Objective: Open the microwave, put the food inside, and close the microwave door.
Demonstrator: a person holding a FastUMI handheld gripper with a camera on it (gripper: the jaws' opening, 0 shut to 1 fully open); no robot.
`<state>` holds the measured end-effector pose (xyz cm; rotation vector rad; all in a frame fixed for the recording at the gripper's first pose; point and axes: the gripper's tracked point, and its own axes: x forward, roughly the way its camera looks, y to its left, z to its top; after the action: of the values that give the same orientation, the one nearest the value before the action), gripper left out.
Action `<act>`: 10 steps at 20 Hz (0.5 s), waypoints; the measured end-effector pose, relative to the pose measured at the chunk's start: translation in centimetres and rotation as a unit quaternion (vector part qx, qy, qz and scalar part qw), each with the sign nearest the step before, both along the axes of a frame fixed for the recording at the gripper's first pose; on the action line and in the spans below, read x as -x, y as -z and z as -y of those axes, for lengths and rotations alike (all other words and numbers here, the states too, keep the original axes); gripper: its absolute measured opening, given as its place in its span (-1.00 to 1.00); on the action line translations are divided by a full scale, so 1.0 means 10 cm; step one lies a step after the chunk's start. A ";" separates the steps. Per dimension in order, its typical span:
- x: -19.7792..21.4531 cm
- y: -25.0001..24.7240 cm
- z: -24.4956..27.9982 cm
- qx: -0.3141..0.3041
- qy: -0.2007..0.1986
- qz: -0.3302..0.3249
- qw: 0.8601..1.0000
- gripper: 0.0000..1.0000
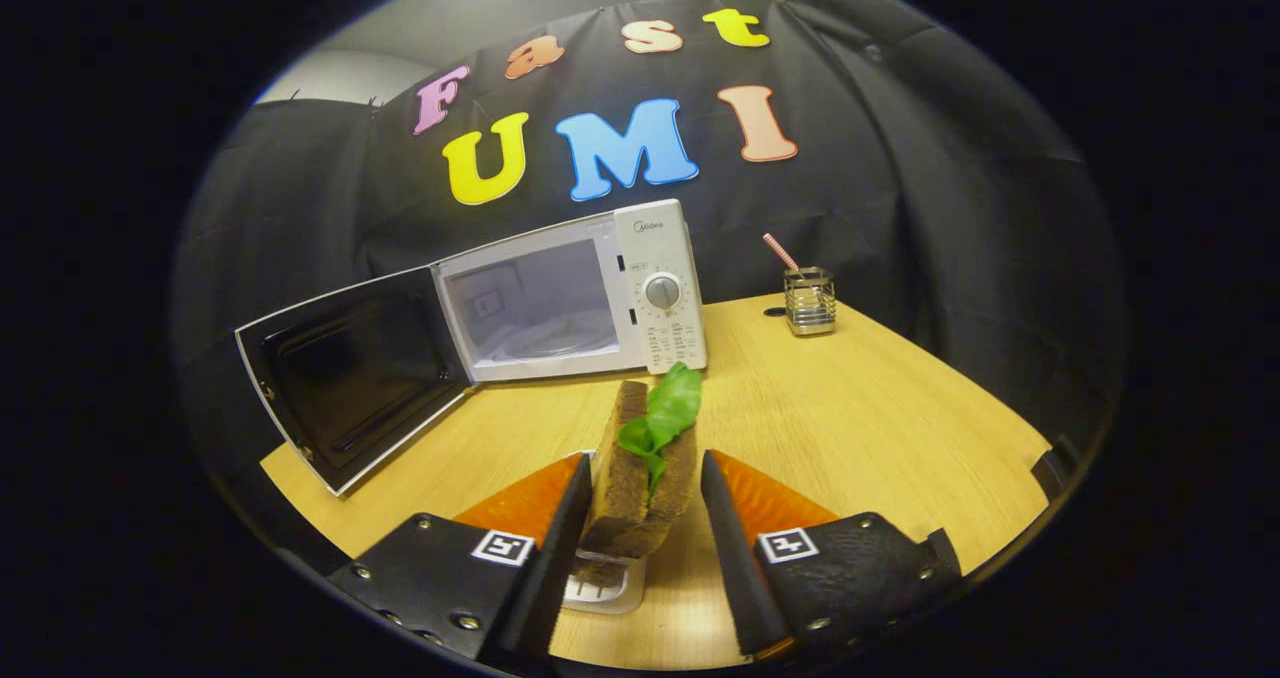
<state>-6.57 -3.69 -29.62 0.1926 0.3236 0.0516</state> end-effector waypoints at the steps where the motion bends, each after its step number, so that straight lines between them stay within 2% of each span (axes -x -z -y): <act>1: -0.02 -0.03 -0.02 0.003 -0.004 0.004 1.000 -0.05; 2: -0.01 -0.04 -0.04 0.004 -0.006 0.011 1.000 -0.05; 3: -0.02 -0.04 -0.06 0.014 -0.005 0.010 1.000 -0.34; 4: -0.02 -0.05 -0.10 0.022 -0.014 0.012 1.000 -0.50; 5: 0.01 -0.11 -0.13 0.018 -0.015 0.017 1.000 -0.50; 6: -0.01 -0.15 -0.16 0.018 -0.019 0.019 0.999 -0.64; 10: -0.04 -0.46 -0.26 0.033 -0.026 0.051 0.998 -0.64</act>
<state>-6.13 -1.11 -25.05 0.1149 0.2289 0.1006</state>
